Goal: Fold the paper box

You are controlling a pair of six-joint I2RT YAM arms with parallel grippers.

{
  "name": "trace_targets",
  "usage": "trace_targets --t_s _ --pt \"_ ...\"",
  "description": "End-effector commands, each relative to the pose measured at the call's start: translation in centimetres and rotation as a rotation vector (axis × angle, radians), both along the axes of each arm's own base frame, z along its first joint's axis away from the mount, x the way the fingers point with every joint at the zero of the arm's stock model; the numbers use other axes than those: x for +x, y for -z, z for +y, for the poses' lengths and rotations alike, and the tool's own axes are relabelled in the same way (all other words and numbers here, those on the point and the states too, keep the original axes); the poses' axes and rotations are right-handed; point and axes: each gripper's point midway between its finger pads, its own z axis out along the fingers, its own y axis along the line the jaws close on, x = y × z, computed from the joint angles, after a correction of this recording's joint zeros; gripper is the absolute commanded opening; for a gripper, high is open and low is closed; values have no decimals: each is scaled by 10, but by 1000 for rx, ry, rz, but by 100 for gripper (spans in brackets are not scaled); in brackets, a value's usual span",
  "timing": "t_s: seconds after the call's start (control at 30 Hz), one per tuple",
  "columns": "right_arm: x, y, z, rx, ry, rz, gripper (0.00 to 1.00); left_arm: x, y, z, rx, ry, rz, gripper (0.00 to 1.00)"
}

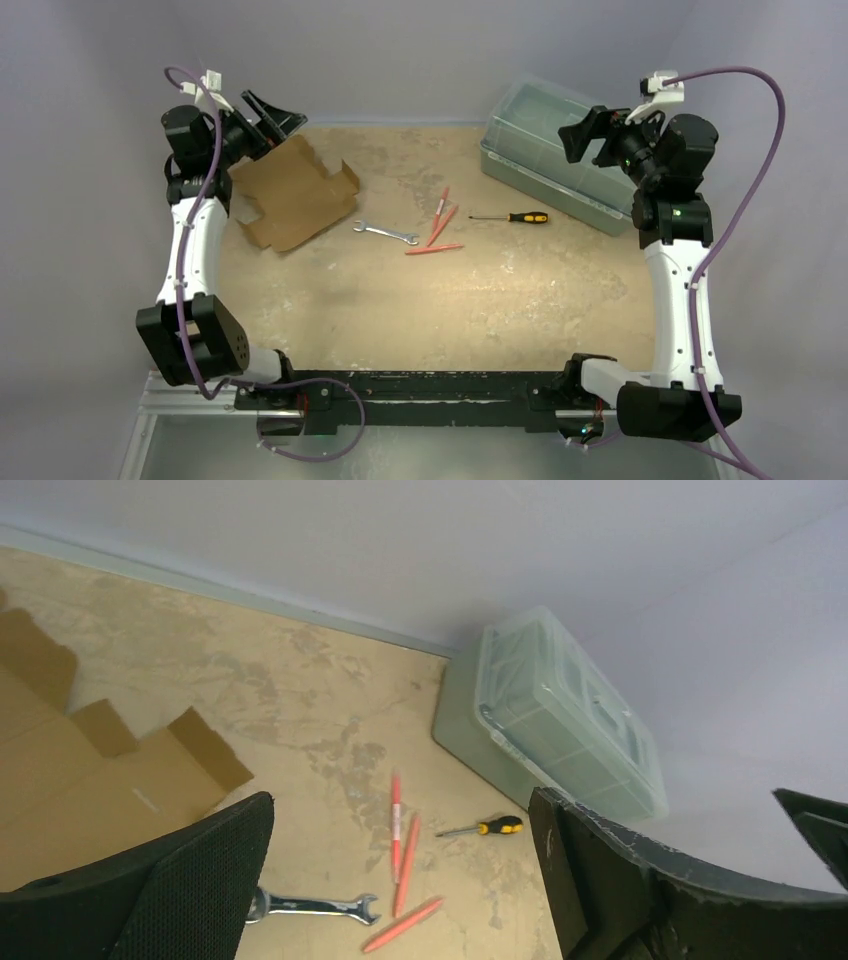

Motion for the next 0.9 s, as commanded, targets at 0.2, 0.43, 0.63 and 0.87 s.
trace_targets --t_s 0.2,0.43,0.63,0.87 --pt "-17 -3 7 19 -23 -10 99 -78 -71 29 684 -490 -212 99" --pt "-38 67 58 -128 -416 -87 99 -113 10 56 560 -717 -161 99" --pt "-51 123 86 -102 -685 0 99 -81 97 -3 637 -308 16 99" --pt "-45 127 79 -88 -626 45 99 -82 126 8 629 -370 82 99"
